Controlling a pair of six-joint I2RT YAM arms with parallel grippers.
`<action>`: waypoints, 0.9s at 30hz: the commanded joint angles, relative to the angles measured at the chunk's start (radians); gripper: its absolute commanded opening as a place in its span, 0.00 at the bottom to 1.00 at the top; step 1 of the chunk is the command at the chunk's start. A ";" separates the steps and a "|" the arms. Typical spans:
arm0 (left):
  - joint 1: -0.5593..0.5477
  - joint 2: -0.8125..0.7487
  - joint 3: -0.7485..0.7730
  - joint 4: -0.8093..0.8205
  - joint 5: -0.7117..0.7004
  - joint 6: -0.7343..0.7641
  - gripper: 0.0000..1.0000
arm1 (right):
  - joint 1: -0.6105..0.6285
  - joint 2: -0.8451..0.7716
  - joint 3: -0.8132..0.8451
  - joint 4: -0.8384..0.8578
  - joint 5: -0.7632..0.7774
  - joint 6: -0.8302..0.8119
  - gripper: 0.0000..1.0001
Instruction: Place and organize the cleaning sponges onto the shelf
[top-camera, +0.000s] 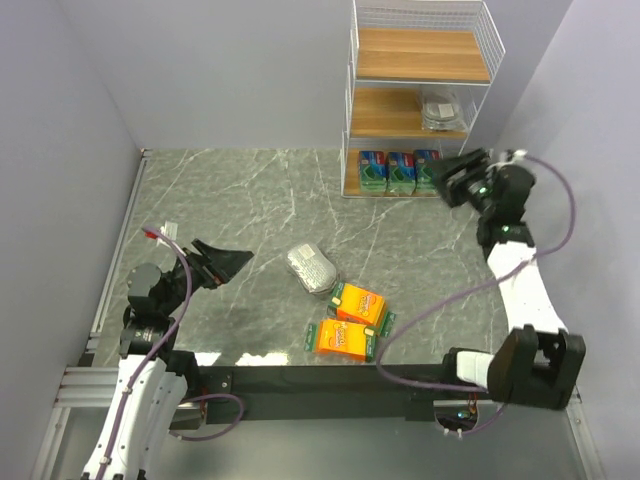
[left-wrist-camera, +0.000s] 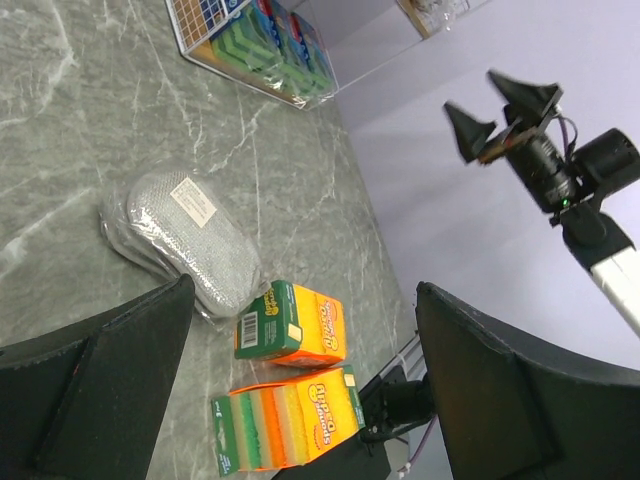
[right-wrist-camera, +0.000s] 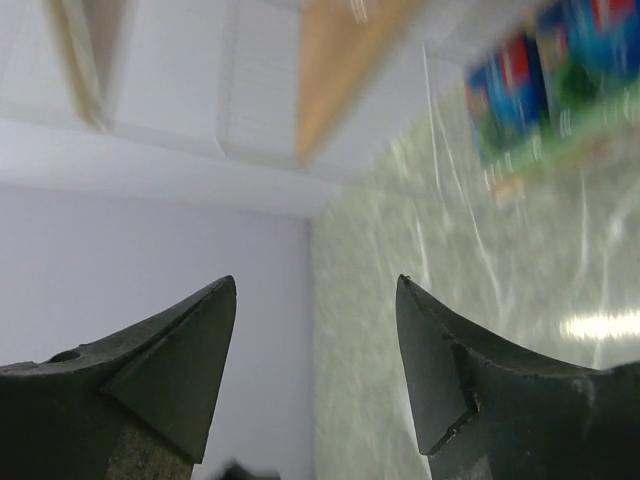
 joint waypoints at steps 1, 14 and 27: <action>-0.003 0.016 -0.017 0.071 0.023 -0.014 0.99 | 0.136 -0.093 -0.082 -0.162 0.074 -0.147 0.72; -0.003 0.027 -0.030 0.094 0.018 -0.018 1.00 | 0.745 0.009 -0.130 -0.263 0.268 -0.195 0.60; -0.003 0.019 -0.030 0.068 0.011 0.005 1.00 | 0.960 0.264 -0.001 -0.423 0.425 -0.142 0.62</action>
